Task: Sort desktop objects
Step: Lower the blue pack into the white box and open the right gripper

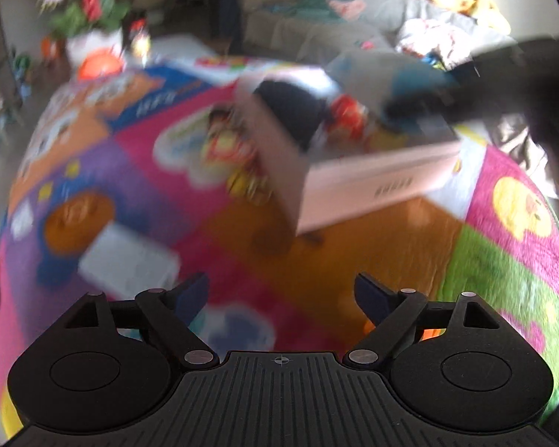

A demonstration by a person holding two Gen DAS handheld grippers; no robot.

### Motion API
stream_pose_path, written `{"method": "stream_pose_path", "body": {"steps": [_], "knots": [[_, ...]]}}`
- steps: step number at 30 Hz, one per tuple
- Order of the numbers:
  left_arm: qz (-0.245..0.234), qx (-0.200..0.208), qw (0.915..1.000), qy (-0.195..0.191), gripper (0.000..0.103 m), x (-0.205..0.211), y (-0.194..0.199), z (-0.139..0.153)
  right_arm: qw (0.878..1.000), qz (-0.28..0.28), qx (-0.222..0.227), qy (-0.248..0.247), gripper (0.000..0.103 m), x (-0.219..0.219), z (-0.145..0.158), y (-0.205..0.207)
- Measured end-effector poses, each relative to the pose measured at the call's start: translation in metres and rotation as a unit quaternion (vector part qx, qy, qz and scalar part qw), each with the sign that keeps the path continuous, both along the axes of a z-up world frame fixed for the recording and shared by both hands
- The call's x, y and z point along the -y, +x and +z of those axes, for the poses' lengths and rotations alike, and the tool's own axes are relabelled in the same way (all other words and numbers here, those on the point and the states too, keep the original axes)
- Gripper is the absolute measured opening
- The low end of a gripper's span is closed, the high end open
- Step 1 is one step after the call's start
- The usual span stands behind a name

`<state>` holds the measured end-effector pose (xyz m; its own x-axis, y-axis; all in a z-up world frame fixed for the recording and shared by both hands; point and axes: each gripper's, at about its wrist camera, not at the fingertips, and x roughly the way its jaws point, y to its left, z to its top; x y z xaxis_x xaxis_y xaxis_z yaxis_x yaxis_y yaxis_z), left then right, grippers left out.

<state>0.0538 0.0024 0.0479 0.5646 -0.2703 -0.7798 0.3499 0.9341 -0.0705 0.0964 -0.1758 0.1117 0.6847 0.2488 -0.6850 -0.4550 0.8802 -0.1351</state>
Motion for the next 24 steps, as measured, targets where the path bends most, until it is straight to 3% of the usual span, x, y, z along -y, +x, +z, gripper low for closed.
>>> {"method": "stream_pose_path", "body": {"steps": [3, 8, 11, 14, 18, 24], "knots": [[0.005, -0.026, 0.9995, -0.020, 0.092, -0.013, -0.008, -0.007, 1.000, -0.005, -0.003, -0.017, 0.051, -0.018, -0.008, 0.031], [-0.005, -0.044, 0.9978, -0.051, 0.095, -0.018, -0.016, -0.011, 0.998, -0.011, -0.050, -0.048, 0.050, -0.039, -0.032, 0.074], [-0.010, -0.074, 0.9953, -0.062, 0.095, -0.016, -0.013, -0.016, 0.994, -0.010, -0.097, -0.056, 0.051, -0.044, -0.046, 0.088], [-0.017, -0.100, 0.9928, -0.065, 0.096, -0.014, -0.011, -0.023, 0.991, 0.003, -0.108, -0.080, 0.051, -0.050, -0.049, 0.088], [-0.021, -0.095, 0.9934, -0.061, 0.097, -0.012, -0.012, -0.024, 0.985, 0.017, -0.139, -0.102, 0.052, -0.055, -0.049, 0.088], [-0.019, -0.103, 0.9931, -0.053, 0.097, -0.013, -0.013, -0.023, 0.982, 0.009, -0.148, -0.113, 0.067, -0.056, -0.047, 0.086]]}}
